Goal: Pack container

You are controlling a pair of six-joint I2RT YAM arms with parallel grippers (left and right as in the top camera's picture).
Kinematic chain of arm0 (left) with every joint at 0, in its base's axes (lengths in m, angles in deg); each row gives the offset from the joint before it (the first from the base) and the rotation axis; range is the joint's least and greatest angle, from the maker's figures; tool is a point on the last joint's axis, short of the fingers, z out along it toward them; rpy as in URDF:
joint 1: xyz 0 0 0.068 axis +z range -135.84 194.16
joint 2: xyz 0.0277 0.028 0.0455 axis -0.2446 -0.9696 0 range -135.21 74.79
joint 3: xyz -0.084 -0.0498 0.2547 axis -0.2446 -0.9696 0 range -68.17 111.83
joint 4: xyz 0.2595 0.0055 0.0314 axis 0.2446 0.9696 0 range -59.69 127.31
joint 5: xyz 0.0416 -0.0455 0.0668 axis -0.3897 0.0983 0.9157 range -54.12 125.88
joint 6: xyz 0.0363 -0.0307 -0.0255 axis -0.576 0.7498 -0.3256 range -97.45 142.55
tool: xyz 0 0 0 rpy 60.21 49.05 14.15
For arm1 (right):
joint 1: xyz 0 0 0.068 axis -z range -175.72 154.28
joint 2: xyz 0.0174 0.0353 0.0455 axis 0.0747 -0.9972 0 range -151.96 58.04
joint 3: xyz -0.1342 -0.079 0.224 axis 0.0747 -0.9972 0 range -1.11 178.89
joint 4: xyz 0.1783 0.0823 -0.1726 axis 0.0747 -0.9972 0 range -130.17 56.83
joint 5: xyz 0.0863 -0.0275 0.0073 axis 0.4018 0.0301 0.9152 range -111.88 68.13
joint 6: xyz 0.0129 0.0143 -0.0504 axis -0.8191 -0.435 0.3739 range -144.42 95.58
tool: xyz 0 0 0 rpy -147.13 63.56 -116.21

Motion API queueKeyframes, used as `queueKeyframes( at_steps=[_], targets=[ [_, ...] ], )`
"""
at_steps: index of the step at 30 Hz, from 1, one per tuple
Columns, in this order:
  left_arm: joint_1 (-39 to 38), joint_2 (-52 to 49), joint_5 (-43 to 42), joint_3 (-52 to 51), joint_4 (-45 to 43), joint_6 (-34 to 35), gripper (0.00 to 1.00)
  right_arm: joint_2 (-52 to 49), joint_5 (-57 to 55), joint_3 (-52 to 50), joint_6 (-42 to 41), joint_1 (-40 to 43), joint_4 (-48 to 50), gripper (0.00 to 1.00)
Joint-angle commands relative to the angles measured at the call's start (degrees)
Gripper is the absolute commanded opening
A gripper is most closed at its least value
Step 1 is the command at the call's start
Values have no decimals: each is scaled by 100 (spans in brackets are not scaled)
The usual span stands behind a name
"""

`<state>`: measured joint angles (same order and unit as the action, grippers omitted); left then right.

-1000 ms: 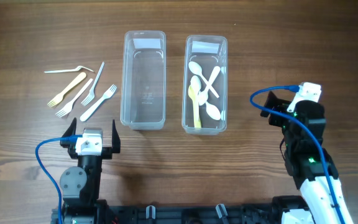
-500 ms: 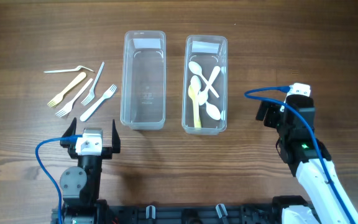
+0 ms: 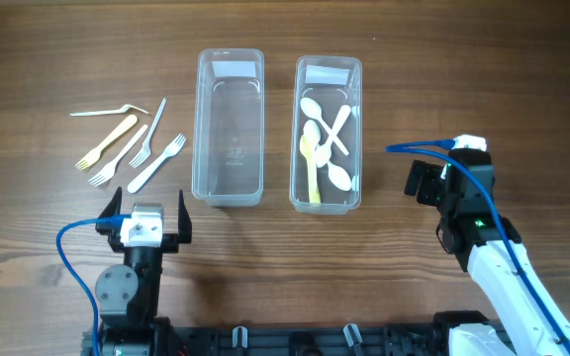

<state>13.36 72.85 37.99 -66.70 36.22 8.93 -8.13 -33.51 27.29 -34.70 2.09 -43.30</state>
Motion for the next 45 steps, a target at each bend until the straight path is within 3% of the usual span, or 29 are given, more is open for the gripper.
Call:
queueKeyframes(
  at_steps=[1,7,8,12,16,18,19,22,25,28,30,35,40,45],
  targets=[
    [-20,37,31,-31,-24,52,100,-39,-35,9,-79,-13,26,100],
    [-20,37,-22,-31,-133,57,100,-39,-35,9,-79,-13,26,100],
    [-20,37,-682,-31,-286,22,100,-39,-35,9,-76,-13,24,100],
    [-20,37,-1003,-31,-1370,35,100,-39,-35,9,-81,-13,26,100],
    [-20,37,-1049,-31,-1482,90,100,-39,-35,9,-79,-13,24,100],
    [-22,37,-1939,-17,-1558,1075,100,-39,-35,9,-76,-13,26,100],
    [-22,13,-1969,63,-1397,1648,100,-39,-35,9,-76,-13,26,100],
    [-20,-590,-1565,1150,114,1843,100,-39,-35,9,-76,-13,26,100],
    [-20,-2299,-734,3132,1528,1840,100,-39,-35,9,-76,-13,26,100],
    [-20,-4181,-734,5261,2736,1829,100,-39,-35,9,-76,-13,26,100],
    [-17,-5001,-708,6070,2973,1353,100,-39,-35,9,-79,-13,26,100],
    [33,-5742,-649,6299,3152,186,100,-39,-35,9,-76,-13,26,100],
    [516,-6472,-651,6299,3488,-435,99,-39,-35,9,-79,-13,26,100],
    [870,-7591,-699,6299,3523,-612,85,-39,-35,9,-79,-13,26,100]
  ],
)
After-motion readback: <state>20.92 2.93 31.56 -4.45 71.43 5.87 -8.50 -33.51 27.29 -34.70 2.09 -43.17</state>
